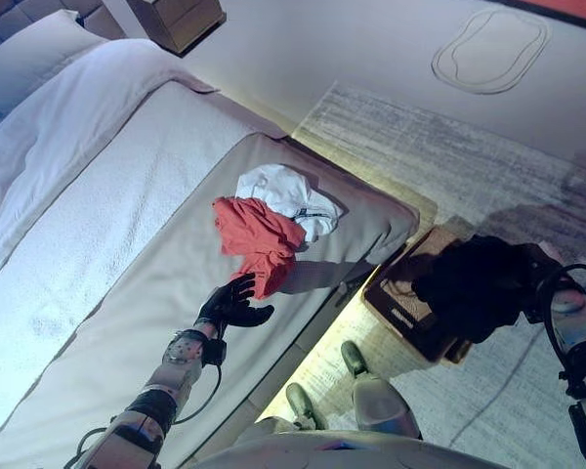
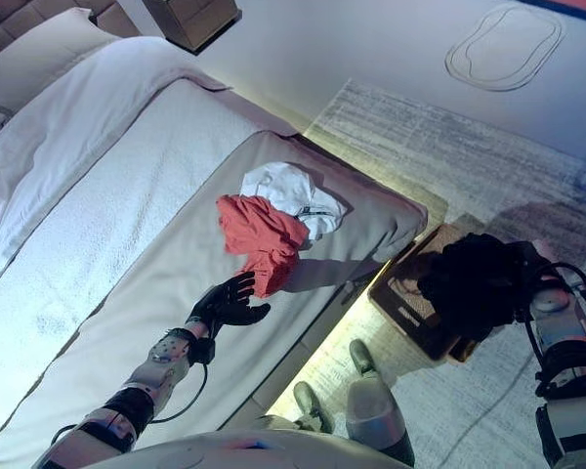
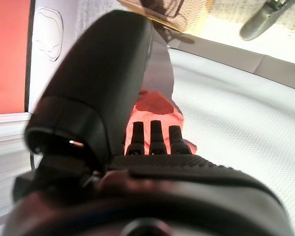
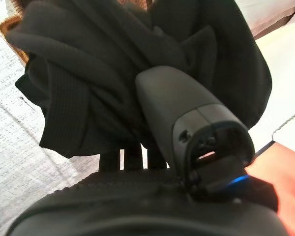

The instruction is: Pick up the clothes from the bed and place them into the basket

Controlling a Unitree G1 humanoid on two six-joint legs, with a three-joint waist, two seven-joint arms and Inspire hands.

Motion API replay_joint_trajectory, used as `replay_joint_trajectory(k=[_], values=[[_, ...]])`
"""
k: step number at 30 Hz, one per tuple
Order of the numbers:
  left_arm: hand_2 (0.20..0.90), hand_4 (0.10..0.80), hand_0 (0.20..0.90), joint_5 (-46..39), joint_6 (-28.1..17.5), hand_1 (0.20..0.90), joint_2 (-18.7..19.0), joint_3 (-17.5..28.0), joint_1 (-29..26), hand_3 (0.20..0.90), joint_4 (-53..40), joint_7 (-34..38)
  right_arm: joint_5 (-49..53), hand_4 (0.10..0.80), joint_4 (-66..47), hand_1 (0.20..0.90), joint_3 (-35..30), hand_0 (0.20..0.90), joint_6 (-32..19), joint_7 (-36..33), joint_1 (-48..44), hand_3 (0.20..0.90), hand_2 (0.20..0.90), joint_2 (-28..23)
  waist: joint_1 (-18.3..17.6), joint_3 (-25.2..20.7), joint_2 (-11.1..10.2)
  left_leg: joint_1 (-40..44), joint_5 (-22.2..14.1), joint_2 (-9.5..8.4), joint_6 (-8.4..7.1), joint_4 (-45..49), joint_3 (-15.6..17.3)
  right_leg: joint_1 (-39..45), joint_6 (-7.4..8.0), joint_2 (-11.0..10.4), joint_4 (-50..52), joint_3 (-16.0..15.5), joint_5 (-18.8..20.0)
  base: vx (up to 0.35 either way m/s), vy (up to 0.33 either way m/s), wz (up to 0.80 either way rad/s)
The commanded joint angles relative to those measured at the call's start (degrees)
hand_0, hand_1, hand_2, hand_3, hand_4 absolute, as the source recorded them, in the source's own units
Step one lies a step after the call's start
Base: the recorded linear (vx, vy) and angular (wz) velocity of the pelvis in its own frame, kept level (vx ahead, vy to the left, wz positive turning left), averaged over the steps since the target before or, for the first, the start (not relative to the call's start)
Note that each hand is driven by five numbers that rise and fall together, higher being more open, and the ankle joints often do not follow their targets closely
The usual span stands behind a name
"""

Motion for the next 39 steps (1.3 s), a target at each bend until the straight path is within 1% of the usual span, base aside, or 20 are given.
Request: replay_joint_trajectory(k=[1,3,4,5,12,15,19,23,26,27,28,29,30,31,32,34,35,37,38,39], values=[[0.900,0.800,0.900,-3.96,-7.67,0.900,1.78,-1.39,-2.93,0.900,-4.41,-0.78,-0.02,0.100,0.96,0.300,0.79,0.300,-3.63,-3.57,-7.71,0.200,0.300,-1.70,0.20,-3.07,-2.43,-1.49,-7.66,-0.10,-0.65,6.05,-0.72,-2.32,3.16,-2.98,1.47,-0.32,-1.43,-0.013,-0.003,-0.04],[0.900,0.800,0.900,-4.78,-8.45,0.900,1.62,-1.54,-2.72,0.900,-5.37,-0.87,-0.33,0.100,1.43,0.300,0.42,0.300,-4.03,-3.51,-7.50,0.200,0.300,-1.83,0.04,-2.79,-1.99,-1.54,-7.62,-0.16,-0.71,5.95,-0.58,-2.50,3.19,-3.03,1.42,-0.14,-1.40,-0.004,-0.011,-0.04],[0.900,0.800,0.900,-4.87,-8.81,0.900,1.62,-1.55,-2.74,0.900,-5.67,-0.98,-0.55,0.300,1.68,0.472,0.31,0.472,-4.10,-3.58,-7.42,0.400,0.472,-1.87,-0.05,-2.68,-1.82,-1.59,-7.61,-0.19,-0.75,5.96,-0.47,-2.57,3.18,-3.06,1.41,-0.06,-1.41,-0.009,-0.010,-0.04],[0.900,0.800,0.900,-4.79,-9.25,0.900,1.60,-1.57,-2.74,0.900,-5.90,-1.13,-0.60,0.800,1.79,0.900,0.22,0.900,-4.09,-3.98,-7.43,0.900,0.900,-1.98,-0.12,-2.47,-1.63,-1.68,-7.56,-0.22,-0.79,5.97,-0.38,-2.64,3.13,-3.09,1.41,0.01,-1.42,-0.015,-0.005,-0.04],[0.900,0.800,0.900,-5.09,-9.70,0.900,1.59,-2.20,-3.00,0.900,-6.62,-1.65,-1.14,0.800,2.15,0.900,0.20,0.900,-4.07,-4.73,-8.14,0.900,0.900,-2.80,-0.33,-1.53,-0.72,-1.99,-6.98,-0.19,-1.19,5.48,-0.35,-2.86,2.94,-3.16,1.34,0.05,-1.53,-0.012,0.001,-0.03],[0.900,0.800,0.900,-5.38,-9.47,0.900,1.59,-2.32,-2.94,0.900,-6.94,-1.65,-1.62,0.800,1.97,0.900,0.36,0.900,-3.86,-4.62,-7.90,0.900,0.900,-3.03,-0.21,-1.72,-0.72,-1.82,-6.67,-0.16,-1.39,5.05,-0.60,-2.62,2.90,-3.09,1.26,-0.07,-1.57,0.000,0.000,0.00],[0.900,0.800,0.900,-5.35,-9.30,0.900,1.78,-2.12,-2.73,0.900,-7.05,-1.75,-3.29,0.800,1.20,0.900,0.32,0.900,-2.85,-4.70,-6.72,0.900,0.900,-3.03,0.26,-2.43,-1.41,-1.43,-6.52,0.05,-1.50,4.64,-0.97,-2.16,2.83,-3.08,1.15,-0.58,-1.74,0.006,-0.012,0.04],[0.900,0.800,0.900,-5.25,-8.89,0.900,2.19,-1.63,-2.43,0.900,-7.16,-1.63,-3.72,0.800,-0.20,0.900,0.79,0.900,-1.06,-4.35,-6.52,0.900,0.900,-3.28,1.46,-3.36,-2.59,-1.09,-6.15,0.24,-1.69,4.05,-1.99,-1.32,2.71,-3.07,0.98,-1.76,-1.94,0.006,-0.014,0.11],[0.900,0.800,0.900,-4.95,-8.52,0.900,2.39,-1.11,-2.08,0.900,-7.07,-1.57,-4.48,0.800,-1.86,0.900,1.30,0.900,0.17,-5.65,-6.65,0.900,0.900,-3.41,2.12,-3.91,-3.40,-0.89,-6.10,0.31,-1.71,3.99,-2.66,-0.71,2.58,-3.05,0.94,-2.24,-2.07,0.017,-0.015,0.13],[0.900,0.800,0.900,-4.82,-8.28,0.900,2.47,-0.89,-1.88,0.900,-7.15,-1.53,-4.86,0.800,-2.90,0.900,1.38,0.900,0.37,-6.67,-6.60,0.900,0.900,-3.52,2.33,-4.05,-3.68,-0.82,-6.10,0.34,-1.71,4.05,-2.91,-0.48,2.53,-3.06,0.96,-2.45,-2.09,0.038,-0.016,0.10],[0.900,0.800,0.900,-5.00,-8.11,0.900,2.71,-0.44,-1.48,0.900,-7.11,-1.21,-6.17,0.800,-6.24,0.900,1.82,0.900,0.66,-10.04,-7.01,0.900,0.900,-3.97,2.75,-4.28,-4.22,-0.74,-6.13,0.42,-1.71,4.25,-3.35,-0.14,2.40,-3.09,1.12,-2.89,-2.19,0.040,-0.011,0.11],[0.900,0.800,0.900,-5.10,-8.07,0.900,2.83,-0.32,-1.29,0.900,-7.12,-1.07,-6.61,0.800,-7.85,0.900,2.04,0.900,1.08,-11.45,-7.25,0.900,0.900,-4.07,2.87,-4.34,-4.41,-0.71,-6.16,0.43,-1.70,4.39,-3.58,0.01,2.35,-3.10,1.23,-3.04,-2.25,0.052,-0.002,0.13],[0.900,0.800,0.900,-5.30,-7.88,0.900,3.02,-0.07,-0.83,0.900,-7.20,-0.66,-8.92,0.800,-11.51,0.900,2.42,0.900,0.18,-14.99,-8.05,0.900,0.900,-4.42,3.20,-4.47,-4.74,-0.71,-6.21,0.42,-1.65,4.63,-4.05,0.19,2.21,-3.09,1.64,-3.30,-2.48,0.057,0.003,0.12],[0.900,0.800,0.900,-5.49,-8.14,0.900,2.97,0.03,-0.31,0.900,-6.89,-0.34,-11.56,0.800,-15.63,0.900,2.71,0.900,1.41,-17.62,-9.20,0.900,0.900,-4.36,3.60,-4.63,-5.06,-0.79,-6.32,0.38,-1.57,4.95,-4.55,0.30,2.08,-3.10,2.12,-3.68,-2.82,0.075,0.006,0.12],[0.900,0.800,0.900,-5.84,-8.31,0.900,2.96,0.06,0.06,0.900,-6.63,0.01,-14.31,0.800,-18.27,0.900,2.88,0.900,0.84,-19.11,-9.99,0.900,0.900,-4.17,3.93,-4.78,-5.23,-0.83,-6.39,0.33,-1.54,5.11,-4.97,0.41,2.04,-3.08,2.44,-3.97,-3.07,0.053,-0.002,0.07],[0.900,0.800,0.900,-5.91,-8.64,0.900,2.69,0.17,0.49,0.900,-6.21,0.03,-17.72,0.800,-22.45,0.900,3.51,0.900,1.98,-19.77,-11.25,0.900,0.900,-3.95,4.72,-5.10,-5.42,-1.28,-6.25,0.10,-1.45,5.29,-5.58,0.23,1.89,-3.08,2.82,-4.18,-3.26,0.043,0.015,0.06],[0.900,0.800,0.900,-5.78,-9.38,0.900,2.20,0.54,1.17,0.900,-5.73,-0.05,-21.53,0.800,-26.51,0.900,4.98,0.900,3.37,-19.25,-12.98,0.900,0.900,-3.83,5.72,-5.21,-5.63,-1.71,-6.25,-0.26,-1.34,5.56,-6.77,0.27,1.76,-3.16,3.16,-4.66,-3.57,0.044,0.032,0.09],[0.900,0.800,0.900,-5.59,-9.92,0.900,1.84,0.86,1.53,0.900,-5.40,-0.12,-23.74,0.800,-28.22,0.900,6.45,0.900,3.93,-18.63,-14.33,0.900,0.900,-4.06,6.29,-5.18,-5.75,-2.23,-6.25,-0.49,-1.29,5.84,-7.54,0.12,1.67,-3.34,3.51,-5.12,-3.90,0.028,0.039,0.24],[0.900,0.800,0.900,-5.31,-10.59,0.900,1.38,1.18,2.05,0.900,-5.23,-0.03,-26.38,0.800,-29.70,0.900,8.64,0.900,4.03,-17.65,-16.41,0.900,0.900,-4.32,7.37,-4.86,-5.88,-3.05,-6.13,-0.82,-1.27,6.36,-8.51,-0.21,1.43,-3.59,4.32,-5.88,-4.45,0.019,0.047,0.38],[0.900,0.800,0.900,-5.22,-10.93,0.900,1.31,1.47,2.22,0.900,-5.26,-0.24,-26.54,0.800,-29.89,0.900,9.49,0.900,4.38,-17.45,-17.36,0.900,0.900,-4.51,7.78,-4.64,-5.91,-3.52,-6.12,-0.96,-1.27,6.70,-9.03,-0.44,1.29,-3.72,4.81,-6.34,-4.79,0.005,0.060,0.42]])
